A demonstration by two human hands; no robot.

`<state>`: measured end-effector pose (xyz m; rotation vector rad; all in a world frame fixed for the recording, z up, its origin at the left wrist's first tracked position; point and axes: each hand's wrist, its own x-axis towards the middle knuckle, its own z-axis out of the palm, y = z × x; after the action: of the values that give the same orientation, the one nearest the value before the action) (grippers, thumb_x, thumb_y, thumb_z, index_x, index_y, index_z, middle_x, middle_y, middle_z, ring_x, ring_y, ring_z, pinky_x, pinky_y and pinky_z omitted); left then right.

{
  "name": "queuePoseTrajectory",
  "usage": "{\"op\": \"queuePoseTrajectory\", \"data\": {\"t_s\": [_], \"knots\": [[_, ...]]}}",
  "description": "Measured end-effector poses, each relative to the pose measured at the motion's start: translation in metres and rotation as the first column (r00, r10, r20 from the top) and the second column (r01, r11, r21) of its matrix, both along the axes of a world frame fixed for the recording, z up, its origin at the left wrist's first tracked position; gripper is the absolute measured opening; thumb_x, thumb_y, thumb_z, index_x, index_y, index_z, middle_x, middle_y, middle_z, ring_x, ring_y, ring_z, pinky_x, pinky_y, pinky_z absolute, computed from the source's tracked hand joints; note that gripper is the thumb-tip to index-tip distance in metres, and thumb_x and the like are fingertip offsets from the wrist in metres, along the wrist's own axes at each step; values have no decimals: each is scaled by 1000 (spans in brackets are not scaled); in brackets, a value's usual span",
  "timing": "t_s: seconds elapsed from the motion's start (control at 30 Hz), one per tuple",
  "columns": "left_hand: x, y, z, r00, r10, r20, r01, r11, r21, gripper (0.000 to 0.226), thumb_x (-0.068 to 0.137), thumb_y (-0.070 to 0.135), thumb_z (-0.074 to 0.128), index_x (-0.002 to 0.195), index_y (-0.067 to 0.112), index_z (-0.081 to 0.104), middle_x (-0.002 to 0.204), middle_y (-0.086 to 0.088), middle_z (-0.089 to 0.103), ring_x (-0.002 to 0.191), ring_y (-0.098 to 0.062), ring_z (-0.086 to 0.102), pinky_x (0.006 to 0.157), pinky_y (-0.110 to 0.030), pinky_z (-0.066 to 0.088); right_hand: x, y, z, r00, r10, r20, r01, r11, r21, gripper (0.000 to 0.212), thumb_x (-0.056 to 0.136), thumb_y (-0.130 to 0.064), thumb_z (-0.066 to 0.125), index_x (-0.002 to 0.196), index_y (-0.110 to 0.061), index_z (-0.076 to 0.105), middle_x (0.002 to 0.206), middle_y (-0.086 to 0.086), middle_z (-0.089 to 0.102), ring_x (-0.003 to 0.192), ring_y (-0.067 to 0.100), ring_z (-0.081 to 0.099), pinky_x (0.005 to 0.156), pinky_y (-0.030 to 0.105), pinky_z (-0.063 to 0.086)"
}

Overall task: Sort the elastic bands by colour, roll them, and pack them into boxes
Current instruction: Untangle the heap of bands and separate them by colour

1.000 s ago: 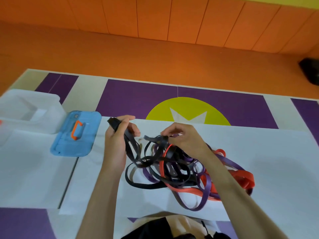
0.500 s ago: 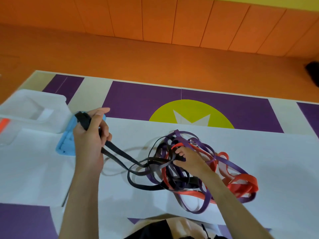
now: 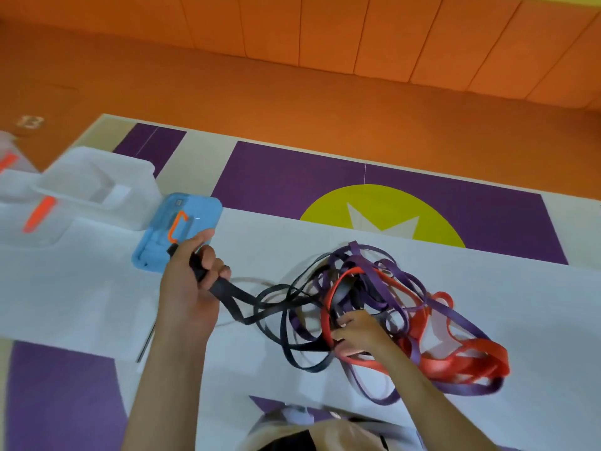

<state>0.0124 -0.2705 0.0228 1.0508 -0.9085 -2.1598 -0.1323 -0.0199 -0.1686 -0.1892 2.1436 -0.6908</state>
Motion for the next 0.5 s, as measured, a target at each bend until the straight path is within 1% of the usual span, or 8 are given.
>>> {"op": "queuePoseTrajectory", "data": {"t_s": [0.07, 0.1, 0.13, 0.2, 0.27, 0.4, 0.43, 0.5], "knots": [[4, 0, 1, 998, 3, -60, 5, 992, 128, 19, 104, 17, 54, 87, 18, 63, 60, 7, 34, 39, -7, 25, 45, -17, 38, 8, -13, 4, 945, -192, 265, 234, 963, -133, 14, 88, 0, 79, 97, -9, 72, 74, 9, 72, 60, 19, 74, 61, 27, 60], [7, 0, 0, 997, 1, -78, 12, 986, 165, 18, 104, 17, 53, 88, 18, 61, 59, 8, 33, 38, -6, 25, 44, -16, 37, 12, -20, 6, 895, -258, 363, 333, 929, -160, 23, 90, 2, 77, 111, -4, 69, 82, 15, 74, 64, 23, 76, 65, 32, 64], [10, 0, 0, 996, -3, -91, 20, 982, 189, 18, 104, 17, 52, 89, 18, 61, 59, 9, 33, 37, -5, 25, 44, -16, 36, 15, -28, 7, 853, -307, 422, 413, 891, -188, 24, 92, 3, 75, 114, -1, 67, 85, 18, 72, 65, 25, 76, 65, 35, 65], [17, -2, -2, 995, -11, -96, 31, 977, 211, 18, 104, 17, 51, 90, 17, 62, 58, 9, 32, 37, -6, 25, 44, -15, 34, 22, -42, 6, 760, -391, 520, 573, 780, -251, 13, 95, 10, 69, 103, 2, 63, 87, 23, 64, 66, 31, 71, 62, 37, 63], [23, -6, -4, 997, -22, -77, 38, 977, 212, 16, 104, 17, 53, 91, 17, 63, 59, 9, 32, 37, -6, 25, 44, -15, 33, 25, -53, 4, 661, -456, 597, 700, 660, -271, 14, 97, 15, 61, 96, 1, 59, 89, 23, 62, 71, 34, 66, 68, 42, 62], [31, -13, -14, 999, -41, 22, 37, 985, 168, 12, 101, 15, 58, 91, 15, 65, 60, 5, 37, 38, -7, 25, 42, -18, 37, 27, -55, -5, 624, -498, 602, 764, 551, -337, 26, 97, 14, 62, 121, 4, 57, 104, 28, 70, 92, 41, 71, 94, 54, 59], [32, -14, -19, 998, -36, 45, 28, 987, 160, 10, 101, 15, 58, 95, 14, 66, 60, 5, 39, 37, -8, 26, 42, -19, 37, 25, -54, -6, 640, -471, 607, 747, 565, -349, 32, 98, 11, 63, 128, 3, 55, 111, 29, 69, 99, 42, 70, 97, 54, 57], [36, -14, -29, 995, -14, 94, 0, 989, 146, 9, 101, 14, 58, 101, 12, 67, 60, 3, 42, 38, -9, 28, 41, -19, 39, 21, -53, -8, 706, -384, 595, 656, 671, -346, 33, 100, 1, 66, 132, -3, 56, 115, 23, 70, 103, 38, 70, 90, 47, 60]]}}
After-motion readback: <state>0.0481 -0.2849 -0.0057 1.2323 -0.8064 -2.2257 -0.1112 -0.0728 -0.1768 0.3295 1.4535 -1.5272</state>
